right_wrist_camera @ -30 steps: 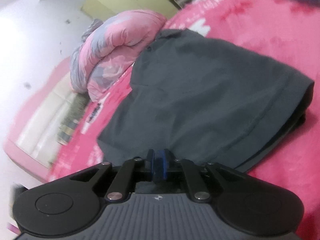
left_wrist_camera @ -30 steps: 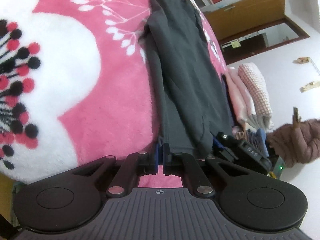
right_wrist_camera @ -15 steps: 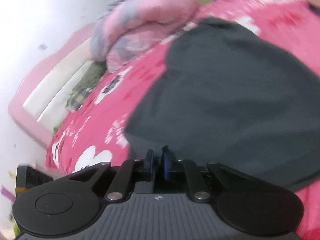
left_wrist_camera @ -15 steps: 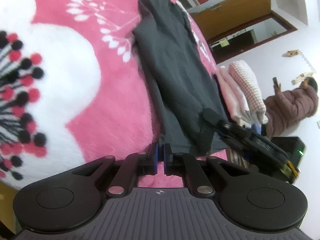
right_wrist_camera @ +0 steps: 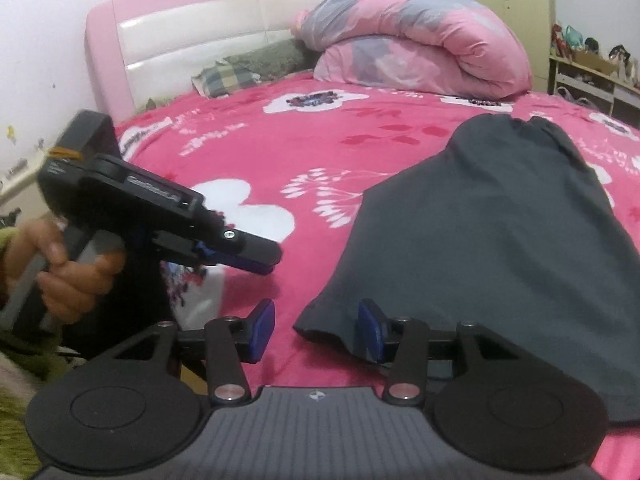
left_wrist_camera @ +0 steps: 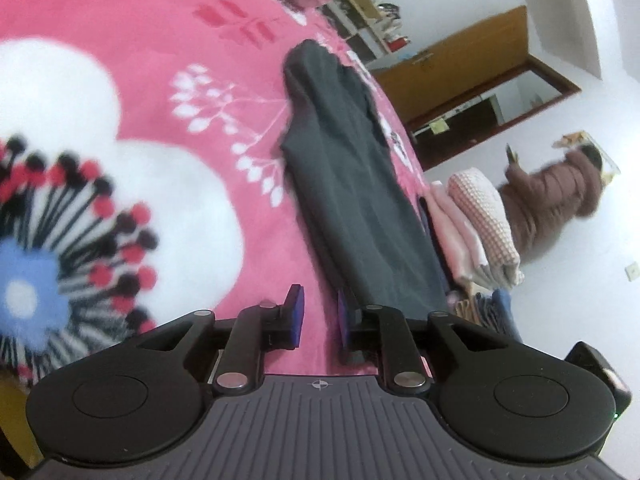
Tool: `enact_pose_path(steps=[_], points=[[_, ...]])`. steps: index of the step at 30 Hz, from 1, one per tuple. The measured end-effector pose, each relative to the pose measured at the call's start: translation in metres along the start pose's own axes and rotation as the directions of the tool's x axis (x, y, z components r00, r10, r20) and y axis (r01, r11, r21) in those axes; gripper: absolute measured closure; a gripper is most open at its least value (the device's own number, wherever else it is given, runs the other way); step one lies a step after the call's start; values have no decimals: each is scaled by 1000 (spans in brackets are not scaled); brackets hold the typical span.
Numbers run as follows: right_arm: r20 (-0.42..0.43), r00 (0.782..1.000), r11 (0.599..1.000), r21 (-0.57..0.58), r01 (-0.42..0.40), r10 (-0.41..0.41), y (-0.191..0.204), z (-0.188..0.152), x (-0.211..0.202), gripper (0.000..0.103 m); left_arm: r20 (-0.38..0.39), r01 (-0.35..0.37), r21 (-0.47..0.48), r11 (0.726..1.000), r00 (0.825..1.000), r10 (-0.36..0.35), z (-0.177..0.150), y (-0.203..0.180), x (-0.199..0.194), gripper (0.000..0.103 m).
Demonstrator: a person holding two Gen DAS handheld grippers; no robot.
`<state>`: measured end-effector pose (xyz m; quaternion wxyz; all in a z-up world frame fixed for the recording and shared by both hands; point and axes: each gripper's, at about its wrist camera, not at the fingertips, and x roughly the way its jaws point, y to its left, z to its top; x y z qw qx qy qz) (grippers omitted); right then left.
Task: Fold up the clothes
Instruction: 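Pinch the folded sweatpants with both grippers and press them flat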
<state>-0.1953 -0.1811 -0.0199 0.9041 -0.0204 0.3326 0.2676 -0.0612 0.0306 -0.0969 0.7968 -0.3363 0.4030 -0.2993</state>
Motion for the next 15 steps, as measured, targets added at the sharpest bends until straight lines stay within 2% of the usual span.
enact_pose_path(steps=[4, 7, 9, 12, 14, 15], points=[[100, 995, 993, 114, -3, -9, -23, 4, -26, 54, 19, 7, 148, 989, 1000, -10, 12, -25, 8, 84], [174, 980, 969, 239, 56, -99, -57, 13, -42, 56, 22, -10, 332, 943, 1000, 3, 14, -53, 21, 84], [175, 965, 944, 299, 136, -195, -80, 22, -44, 60, 8, -38, 439, 898, 999, 38, 10, -67, 34, 84], [127, 942, 901, 355, 251, -312, -112, 38, -36, 63, -31, -98, 542, 835, 990, 137, -1, -75, 57, 84], [111, 934, 883, 380, 275, -339, -134, 52, -29, 64, -63, -118, 564, 817, 981, 185, -7, -69, 67, 84], [106, 935, 876, 398, 273, -340, -146, 61, -25, 65, -73, -113, 557, 823, 980, 185, -8, -65, 69, 84]])
